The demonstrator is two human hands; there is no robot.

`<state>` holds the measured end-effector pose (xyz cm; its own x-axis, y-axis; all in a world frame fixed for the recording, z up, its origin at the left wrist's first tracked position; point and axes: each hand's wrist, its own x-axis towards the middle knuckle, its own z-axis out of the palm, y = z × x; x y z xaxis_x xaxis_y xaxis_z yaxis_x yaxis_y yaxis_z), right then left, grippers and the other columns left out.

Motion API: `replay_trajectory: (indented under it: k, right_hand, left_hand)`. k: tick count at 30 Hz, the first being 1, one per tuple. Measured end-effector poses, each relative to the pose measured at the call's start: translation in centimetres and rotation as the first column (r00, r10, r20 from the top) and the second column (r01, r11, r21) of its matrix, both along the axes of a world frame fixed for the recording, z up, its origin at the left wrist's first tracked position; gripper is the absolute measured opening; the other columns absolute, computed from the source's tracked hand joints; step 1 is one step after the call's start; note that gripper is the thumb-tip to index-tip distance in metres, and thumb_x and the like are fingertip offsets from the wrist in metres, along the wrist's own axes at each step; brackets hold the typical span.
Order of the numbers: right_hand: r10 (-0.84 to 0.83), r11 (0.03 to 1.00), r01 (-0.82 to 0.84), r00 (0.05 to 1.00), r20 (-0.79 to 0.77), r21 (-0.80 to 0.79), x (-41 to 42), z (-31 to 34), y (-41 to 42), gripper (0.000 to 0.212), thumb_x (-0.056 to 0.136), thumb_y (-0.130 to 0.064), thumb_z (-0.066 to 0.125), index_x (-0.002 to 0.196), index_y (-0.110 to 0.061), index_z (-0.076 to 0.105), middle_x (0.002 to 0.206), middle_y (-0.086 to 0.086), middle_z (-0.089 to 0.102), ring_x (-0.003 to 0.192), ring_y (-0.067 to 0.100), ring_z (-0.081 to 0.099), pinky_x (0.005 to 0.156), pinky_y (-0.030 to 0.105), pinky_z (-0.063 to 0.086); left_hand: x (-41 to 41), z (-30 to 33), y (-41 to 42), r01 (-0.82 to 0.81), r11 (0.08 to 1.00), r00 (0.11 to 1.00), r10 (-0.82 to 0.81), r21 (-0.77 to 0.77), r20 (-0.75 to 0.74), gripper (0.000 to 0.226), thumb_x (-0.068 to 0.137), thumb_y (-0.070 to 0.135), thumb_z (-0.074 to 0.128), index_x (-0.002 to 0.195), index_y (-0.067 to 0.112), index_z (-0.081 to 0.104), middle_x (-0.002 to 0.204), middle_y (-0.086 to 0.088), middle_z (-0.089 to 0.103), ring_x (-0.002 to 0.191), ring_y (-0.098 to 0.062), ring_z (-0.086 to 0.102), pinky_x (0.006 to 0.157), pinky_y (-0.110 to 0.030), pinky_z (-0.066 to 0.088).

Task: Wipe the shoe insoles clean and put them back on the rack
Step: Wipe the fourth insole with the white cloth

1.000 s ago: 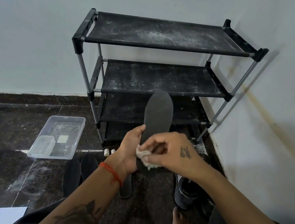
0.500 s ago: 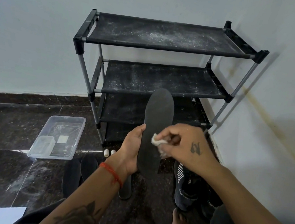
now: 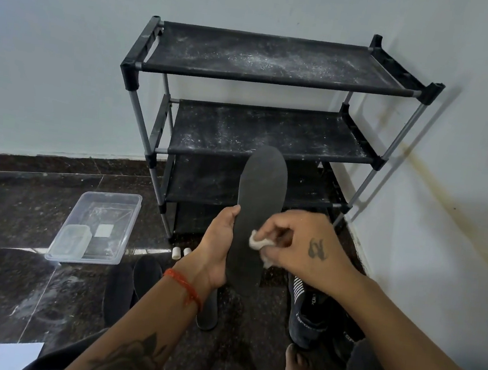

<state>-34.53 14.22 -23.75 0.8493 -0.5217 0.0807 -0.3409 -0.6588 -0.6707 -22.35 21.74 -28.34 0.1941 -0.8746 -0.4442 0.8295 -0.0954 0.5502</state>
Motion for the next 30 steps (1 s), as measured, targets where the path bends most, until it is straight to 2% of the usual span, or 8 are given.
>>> replay_trajectory:
  k: [4, 10, 12, 15, 20, 26, 28, 30]
  right_hand:
    - [0.371, 0.880, -0.316, 0.923, -0.099, 0.353, 0.3, 0.8, 1.5, 0.018, 0.071, -0.004, 0.074, 0.080, -0.019, 0.074, 0.073, -0.007, 0.069, 0.066, -0.001, 0.062, 0.062, 0.015, 0.048]
    - [0.148, 0.925, -0.277, 0.894, -0.423, -0.260, -0.4, 0.7, -0.7, 0.018, 0.074, -0.019, 0.062, 0.078, -0.031, 0.074, 0.085, -0.013, 0.066, 0.079, 0.007, 0.060, 0.069, 0.023, 0.046]
    - [-0.017, 0.926, -0.107, 0.947, -0.321, -0.363, -0.7, 0.6, -1.3, 0.016, 0.074, -0.020, 0.063, 0.075, -0.032, 0.073, 0.085, -0.012, 0.062, 0.079, 0.010, 0.059, 0.066, 0.021, 0.041]
    - [-0.077, 0.994, 0.077, 0.997, 0.000, -0.071, -0.4, 0.5, -1.2, 0.018, 0.068, -0.011, 0.072, 0.072, -0.028, 0.072, 0.074, -0.011, 0.063, 0.063, 0.004, 0.058, 0.057, 0.014, 0.042]
    - [0.347, 0.875, -0.307, 0.937, -0.043, 0.375, 0.4, 1.1, 1.5, 0.017, 0.071, -0.006, 0.075, 0.083, -0.018, 0.074, 0.077, -0.004, 0.071, 0.067, 0.006, 0.065, 0.064, 0.019, 0.052]
    - [0.223, 0.916, -0.329, 0.893, -0.391, -0.229, -0.1, 0.7, -0.3, 0.017, 0.073, -0.019, 0.064, 0.078, -0.031, 0.075, 0.086, -0.012, 0.066, 0.081, 0.008, 0.061, 0.073, 0.025, 0.049]
    - [0.085, 0.943, -0.156, 0.967, -0.241, -0.293, -0.3, 0.5, -0.8, 0.019, 0.071, -0.016, 0.066, 0.071, -0.034, 0.074, 0.082, -0.012, 0.065, 0.077, 0.009, 0.061, 0.071, 0.026, 0.048]
    - [0.047, 0.998, -0.046, 0.999, 0.024, -0.041, -0.3, 0.6, -0.8, 0.025, 0.065, -0.009, 0.074, 0.066, -0.033, 0.072, 0.075, -0.010, 0.066, 0.069, 0.009, 0.061, 0.064, 0.030, 0.050]
  left_hand:
    - [0.1, -0.1, 0.1, -0.015, 0.999, 1.000, 0.016, 0.038, -0.024, 0.042, 0.097, 0.034, 0.033, 0.095, 0.005, 0.063, 0.088, -0.010, 0.064, 0.076, -0.021, 0.065, 0.066, -0.027, 0.057]
    - [0.0, 0.1, 0.0, -0.006, 0.999, 1.000, 0.006, 0.044, -0.005, 0.050, 0.099, 0.034, 0.029, 0.092, -0.001, 0.063, 0.079, -0.017, 0.067, 0.066, -0.024, 0.068, 0.067, -0.034, 0.058]
    - [0.1, 0.2, -0.1, -0.020, 0.999, 1.000, 0.020, 0.027, -0.020, 0.046, 0.097, 0.034, 0.032, 0.099, 0.000, 0.062, 0.087, -0.018, 0.064, 0.076, -0.028, 0.067, 0.085, -0.045, 0.053]
    - [0.2, 0.2, 0.1, -0.045, 0.999, 0.998, 0.045, -0.005, -0.035, 0.039, 0.095, 0.031, 0.034, 0.099, 0.005, 0.063, 0.090, -0.013, 0.067, 0.078, -0.026, 0.067, 0.084, -0.044, 0.055]
    - [0.0, 0.4, 0.2, -0.062, 0.995, 0.998, 0.064, 0.080, -0.018, 0.060, 0.097, 0.046, 0.034, 0.079, 0.006, 0.075, 0.081, -0.010, 0.071, 0.070, -0.021, 0.070, 0.071, -0.033, 0.053]
    - [0.0, 0.3, 0.3, -0.016, 0.993, 1.000, 0.019, 0.118, -0.023, 0.076, 0.097, 0.058, 0.024, 0.085, 0.000, 0.072, 0.077, -0.015, 0.070, 0.063, -0.024, 0.069, 0.059, -0.032, 0.056]
    - [0.1, 0.4, 0.2, -0.038, 0.991, 0.999, 0.039, 0.125, -0.010, 0.070, 0.098, 0.055, 0.024, 0.095, -0.001, 0.066, 0.078, -0.016, 0.069, 0.063, -0.025, 0.069, 0.054, -0.030, 0.056]
    - [0.2, 0.5, 0.2, -0.060, 0.990, 0.998, 0.060, 0.128, 0.006, 0.064, 0.099, 0.052, 0.026, 0.102, 0.002, 0.065, 0.087, -0.015, 0.071, 0.077, -0.025, 0.068, 0.068, -0.034, 0.055]
